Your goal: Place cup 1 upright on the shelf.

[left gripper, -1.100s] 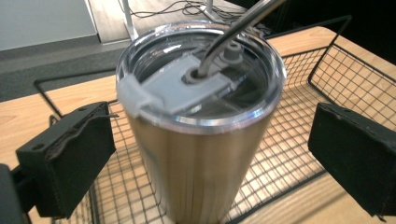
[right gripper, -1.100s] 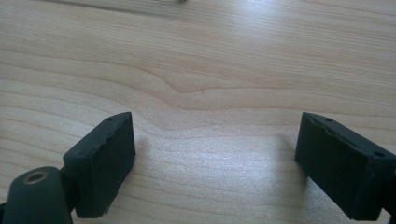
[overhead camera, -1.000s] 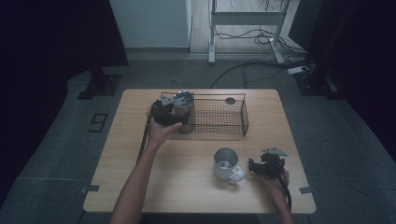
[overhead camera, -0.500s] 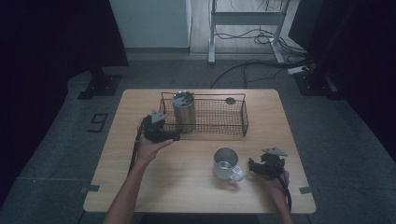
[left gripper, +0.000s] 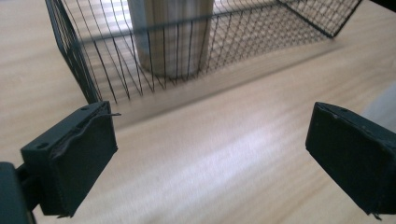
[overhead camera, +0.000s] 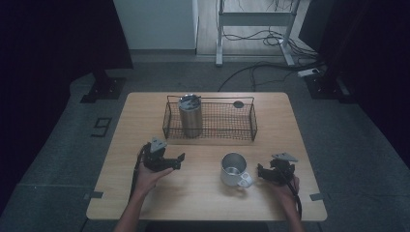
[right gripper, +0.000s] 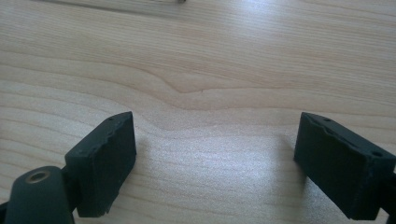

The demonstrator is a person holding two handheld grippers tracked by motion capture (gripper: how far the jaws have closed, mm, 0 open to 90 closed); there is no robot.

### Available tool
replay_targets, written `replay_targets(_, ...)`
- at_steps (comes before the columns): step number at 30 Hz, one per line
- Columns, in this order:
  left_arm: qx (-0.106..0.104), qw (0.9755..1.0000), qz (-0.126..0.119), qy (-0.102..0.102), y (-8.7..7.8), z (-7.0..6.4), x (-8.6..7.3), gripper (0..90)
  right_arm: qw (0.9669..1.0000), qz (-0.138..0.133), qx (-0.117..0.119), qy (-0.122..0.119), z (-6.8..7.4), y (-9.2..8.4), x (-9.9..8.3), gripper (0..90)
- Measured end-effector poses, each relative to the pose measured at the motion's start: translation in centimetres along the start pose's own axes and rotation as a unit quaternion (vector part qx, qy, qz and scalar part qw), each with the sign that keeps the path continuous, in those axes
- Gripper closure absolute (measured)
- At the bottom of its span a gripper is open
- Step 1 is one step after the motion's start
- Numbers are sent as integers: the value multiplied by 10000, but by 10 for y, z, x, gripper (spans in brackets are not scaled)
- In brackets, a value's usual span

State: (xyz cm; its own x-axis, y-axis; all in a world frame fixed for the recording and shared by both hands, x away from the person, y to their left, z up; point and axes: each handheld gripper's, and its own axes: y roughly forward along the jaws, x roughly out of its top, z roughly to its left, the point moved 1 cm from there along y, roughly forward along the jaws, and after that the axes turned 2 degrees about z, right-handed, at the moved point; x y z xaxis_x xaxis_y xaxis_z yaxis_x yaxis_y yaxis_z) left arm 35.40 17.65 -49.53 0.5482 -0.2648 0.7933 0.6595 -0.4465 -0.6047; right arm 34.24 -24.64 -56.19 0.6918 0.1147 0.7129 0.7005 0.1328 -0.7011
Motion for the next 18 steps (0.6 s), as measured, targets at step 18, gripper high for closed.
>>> replay_targets(18, -72, 9989, 464, -1, 6, -7, -39, 54, 10000, -5, -31, 35, 0, 0, 0, 127)
